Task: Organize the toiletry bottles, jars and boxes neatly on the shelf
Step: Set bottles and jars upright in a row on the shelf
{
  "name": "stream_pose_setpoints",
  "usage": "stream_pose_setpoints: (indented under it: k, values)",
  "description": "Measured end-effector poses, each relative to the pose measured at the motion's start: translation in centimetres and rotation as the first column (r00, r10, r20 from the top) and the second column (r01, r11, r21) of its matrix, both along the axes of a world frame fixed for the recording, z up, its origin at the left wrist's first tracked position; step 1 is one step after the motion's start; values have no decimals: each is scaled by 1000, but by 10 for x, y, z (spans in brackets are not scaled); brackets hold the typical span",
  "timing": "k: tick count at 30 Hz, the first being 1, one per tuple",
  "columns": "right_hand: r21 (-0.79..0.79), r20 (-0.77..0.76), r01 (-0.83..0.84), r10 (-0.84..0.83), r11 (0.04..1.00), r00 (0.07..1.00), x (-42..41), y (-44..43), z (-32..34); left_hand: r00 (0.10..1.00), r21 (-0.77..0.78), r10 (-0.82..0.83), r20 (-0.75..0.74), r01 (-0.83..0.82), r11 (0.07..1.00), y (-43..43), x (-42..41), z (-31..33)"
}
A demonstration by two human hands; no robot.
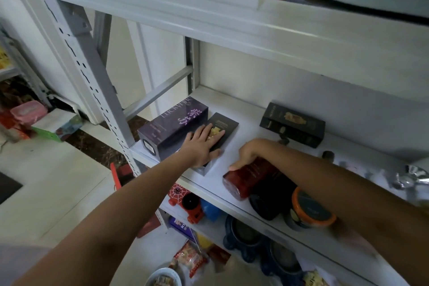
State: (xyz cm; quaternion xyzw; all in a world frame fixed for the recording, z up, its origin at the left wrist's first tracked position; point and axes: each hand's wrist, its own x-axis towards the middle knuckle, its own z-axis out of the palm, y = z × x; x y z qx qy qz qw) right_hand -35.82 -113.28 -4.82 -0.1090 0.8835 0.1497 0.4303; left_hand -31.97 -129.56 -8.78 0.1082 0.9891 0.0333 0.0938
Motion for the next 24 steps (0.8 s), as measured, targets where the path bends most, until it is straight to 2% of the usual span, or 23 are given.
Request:
stream_pose_setpoints:
  k: [3,6,9,12,14,17,19,24]
  values:
    - [-102,-50,-43,39,994,998,4,5,3,999,8,42,-11,-42,999,-6,-3,0]
    - [-356,-45,112,-137,928,990,-5,25,17,999,8,46,0,-46,999,-12,-4,-1]
    - [-483,-191,153,-274,862,943,-21,52,31,999,23,48,2,-48,999,-12,-2,-2]
    - [-465,-404,112,-322,878,856,-40,78,39,998,28,59,-8,-59,998,-12,1,-4]
    - [-407,-481,118,-322,906,815,-50,92,36,998,29,65,-12,-64,998,-12,4,-5]
    - [-294,-513,114,-257,949,819,-52,98,25,998,29,51,-27,-50,998,-15,7,-5]
    - [-272,-532,92,-230,958,815,-47,92,25,998,26,45,-33,-44,999,-17,7,-6]
    - [-374,-403,202,-354,905,844,-48,77,23,999,28,42,-31,-41,999,-19,6,-8]
